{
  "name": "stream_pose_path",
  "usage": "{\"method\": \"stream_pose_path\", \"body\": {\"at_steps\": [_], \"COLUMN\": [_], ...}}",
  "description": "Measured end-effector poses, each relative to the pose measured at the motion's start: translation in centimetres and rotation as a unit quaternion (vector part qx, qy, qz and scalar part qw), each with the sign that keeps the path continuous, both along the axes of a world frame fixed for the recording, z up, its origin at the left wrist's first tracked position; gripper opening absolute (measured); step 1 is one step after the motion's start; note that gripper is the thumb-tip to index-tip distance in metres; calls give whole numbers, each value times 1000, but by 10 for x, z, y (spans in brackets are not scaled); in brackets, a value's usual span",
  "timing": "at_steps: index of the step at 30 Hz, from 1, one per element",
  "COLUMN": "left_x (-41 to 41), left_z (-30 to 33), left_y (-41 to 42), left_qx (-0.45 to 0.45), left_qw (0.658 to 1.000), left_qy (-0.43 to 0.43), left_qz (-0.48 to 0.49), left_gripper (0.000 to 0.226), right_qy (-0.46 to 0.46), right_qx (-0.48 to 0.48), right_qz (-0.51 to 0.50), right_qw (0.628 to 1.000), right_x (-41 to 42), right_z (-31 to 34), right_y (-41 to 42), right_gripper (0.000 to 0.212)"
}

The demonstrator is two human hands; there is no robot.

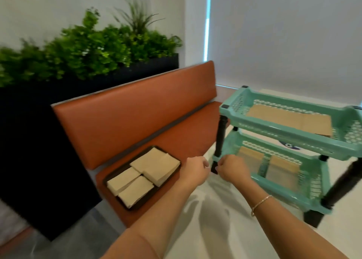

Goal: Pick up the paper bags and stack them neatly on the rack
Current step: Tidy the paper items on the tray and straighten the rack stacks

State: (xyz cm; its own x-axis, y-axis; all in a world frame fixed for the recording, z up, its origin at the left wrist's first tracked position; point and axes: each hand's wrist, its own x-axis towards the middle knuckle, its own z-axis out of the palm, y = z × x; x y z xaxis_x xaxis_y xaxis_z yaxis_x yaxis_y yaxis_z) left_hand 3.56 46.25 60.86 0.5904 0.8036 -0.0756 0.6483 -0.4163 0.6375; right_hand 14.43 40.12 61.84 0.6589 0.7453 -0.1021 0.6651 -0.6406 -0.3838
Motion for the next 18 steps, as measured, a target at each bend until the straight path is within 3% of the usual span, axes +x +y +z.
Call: {"method": "stream_pose_path", "body": {"at_steps": [4, 8, 16, 18], "left_x": [-49, -90, -153, -163], "left_z": [-14, -36, -99, -116], "left_y": [25, 58, 147, 172], "left_qx": [-14, -39, -106, -117], "left_qw": [997, 988, 963, 957], "left_qy": [7, 72, 194, 210], "left_qz": [79, 128, 154, 160], "left_gripper": [20, 21, 31, 33], "right_qy": [15, 36, 96, 114], "right_qx": [-11, -30, -60, -68], "right_qz": [54, 126, 193, 189], "right_qw": [998, 991, 975, 973], "right_x": [-35, -60, -88, -90], "right_z": [-11, -24, -62, -75], "right_y": [24, 53, 131, 155], "right_gripper": [21, 17, 10, 22]}}
